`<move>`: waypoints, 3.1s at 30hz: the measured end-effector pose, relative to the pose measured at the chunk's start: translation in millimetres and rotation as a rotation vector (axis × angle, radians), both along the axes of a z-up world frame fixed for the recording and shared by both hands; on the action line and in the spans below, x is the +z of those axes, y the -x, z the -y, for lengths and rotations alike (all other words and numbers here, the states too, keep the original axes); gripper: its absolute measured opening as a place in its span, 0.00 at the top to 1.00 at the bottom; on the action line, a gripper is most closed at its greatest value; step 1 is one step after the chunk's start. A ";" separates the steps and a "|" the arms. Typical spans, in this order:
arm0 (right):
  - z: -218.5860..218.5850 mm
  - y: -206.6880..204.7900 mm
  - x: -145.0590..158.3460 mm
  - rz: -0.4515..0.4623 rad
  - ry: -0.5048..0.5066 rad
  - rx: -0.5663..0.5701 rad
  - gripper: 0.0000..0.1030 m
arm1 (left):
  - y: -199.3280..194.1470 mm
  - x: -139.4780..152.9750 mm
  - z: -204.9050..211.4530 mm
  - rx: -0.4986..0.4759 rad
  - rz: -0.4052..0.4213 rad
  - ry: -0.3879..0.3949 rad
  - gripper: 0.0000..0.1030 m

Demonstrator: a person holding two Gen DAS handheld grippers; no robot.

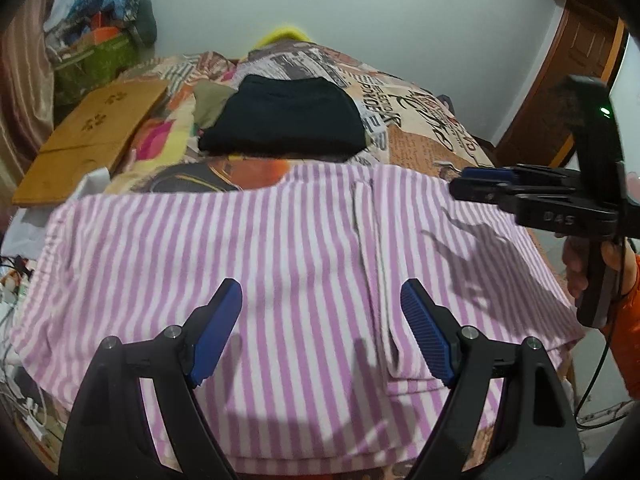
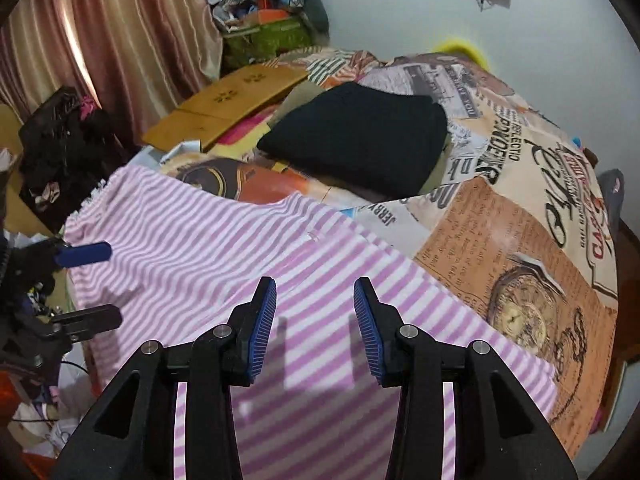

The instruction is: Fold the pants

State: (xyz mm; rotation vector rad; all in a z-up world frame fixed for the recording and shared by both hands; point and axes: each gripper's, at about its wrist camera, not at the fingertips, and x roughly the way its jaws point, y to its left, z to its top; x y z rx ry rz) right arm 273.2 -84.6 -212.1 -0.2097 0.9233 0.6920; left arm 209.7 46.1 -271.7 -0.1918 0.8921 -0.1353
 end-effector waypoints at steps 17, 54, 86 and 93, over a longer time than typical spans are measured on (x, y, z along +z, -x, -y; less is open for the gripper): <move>146.6 118.5 -2.3 0.041 0.003 -0.392 0.49 | 7.8 -46.2 50.3 -0.113 -0.153 0.163 0.27; 183.2 174.7 -54.7 0.080 -0.064 -0.744 0.42 | 49.3 -15.7 47.2 -0.100 -0.101 0.070 0.96; 177.9 169.3 -53.2 0.121 -0.013 -0.741 0.42 | 34.9 -19.4 63.4 -0.132 -0.104 0.128 0.90; 180.2 175.3 -40.5 0.106 -0.025 -0.708 0.39 | 39.8 -17.3 48.5 -0.083 -0.086 0.096 0.81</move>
